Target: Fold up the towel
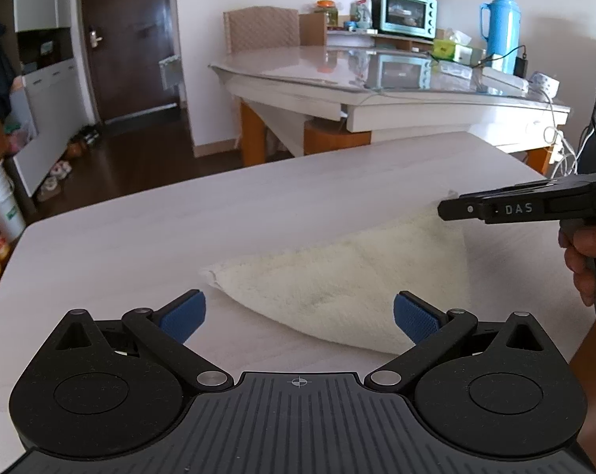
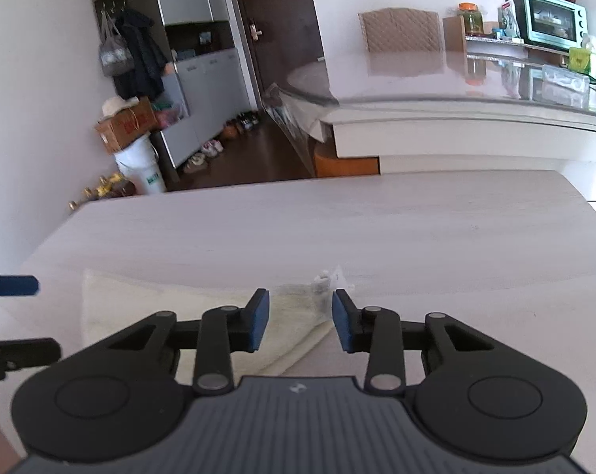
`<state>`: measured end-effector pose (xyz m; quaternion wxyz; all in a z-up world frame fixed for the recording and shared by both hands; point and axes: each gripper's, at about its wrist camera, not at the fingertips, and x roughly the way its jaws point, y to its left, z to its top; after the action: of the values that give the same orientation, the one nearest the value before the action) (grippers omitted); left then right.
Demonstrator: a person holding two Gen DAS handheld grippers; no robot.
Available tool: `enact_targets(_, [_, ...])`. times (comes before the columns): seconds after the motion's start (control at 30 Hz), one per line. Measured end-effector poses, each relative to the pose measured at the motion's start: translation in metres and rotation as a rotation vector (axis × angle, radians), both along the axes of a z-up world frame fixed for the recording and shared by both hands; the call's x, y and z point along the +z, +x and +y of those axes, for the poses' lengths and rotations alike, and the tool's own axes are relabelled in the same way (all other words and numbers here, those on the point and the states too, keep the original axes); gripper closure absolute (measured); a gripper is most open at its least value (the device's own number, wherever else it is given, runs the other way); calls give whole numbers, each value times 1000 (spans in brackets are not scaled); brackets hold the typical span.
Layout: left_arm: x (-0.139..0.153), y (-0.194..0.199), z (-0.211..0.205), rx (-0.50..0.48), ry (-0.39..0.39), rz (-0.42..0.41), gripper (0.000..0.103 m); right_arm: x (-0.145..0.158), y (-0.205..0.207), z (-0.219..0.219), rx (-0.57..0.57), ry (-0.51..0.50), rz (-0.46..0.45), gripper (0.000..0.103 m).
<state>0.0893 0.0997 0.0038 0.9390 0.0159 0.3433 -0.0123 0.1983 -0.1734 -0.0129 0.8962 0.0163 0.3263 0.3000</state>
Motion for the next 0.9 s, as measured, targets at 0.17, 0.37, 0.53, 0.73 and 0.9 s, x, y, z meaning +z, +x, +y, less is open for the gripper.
enact_targets(0.17, [-3,-5,13,9,10,12,0,9,-18,-2,1,10,-55,96])
enact_targets(0.37, [0,-25,39,19,63,13,0,35,-62,12,249,135,-42,96])
enact_targets(0.53, [9,-42,72,106,119,5,0,37,-128,51,608,173,-3,96])
enact_targets(0.73, [15,-45,79,104,134,-2,0,24,-165,78,761,127,-11,96])
enact_targets(0.9, [12,-36,70,55,138,1,0,22,-173,81,806,111,-9,83])
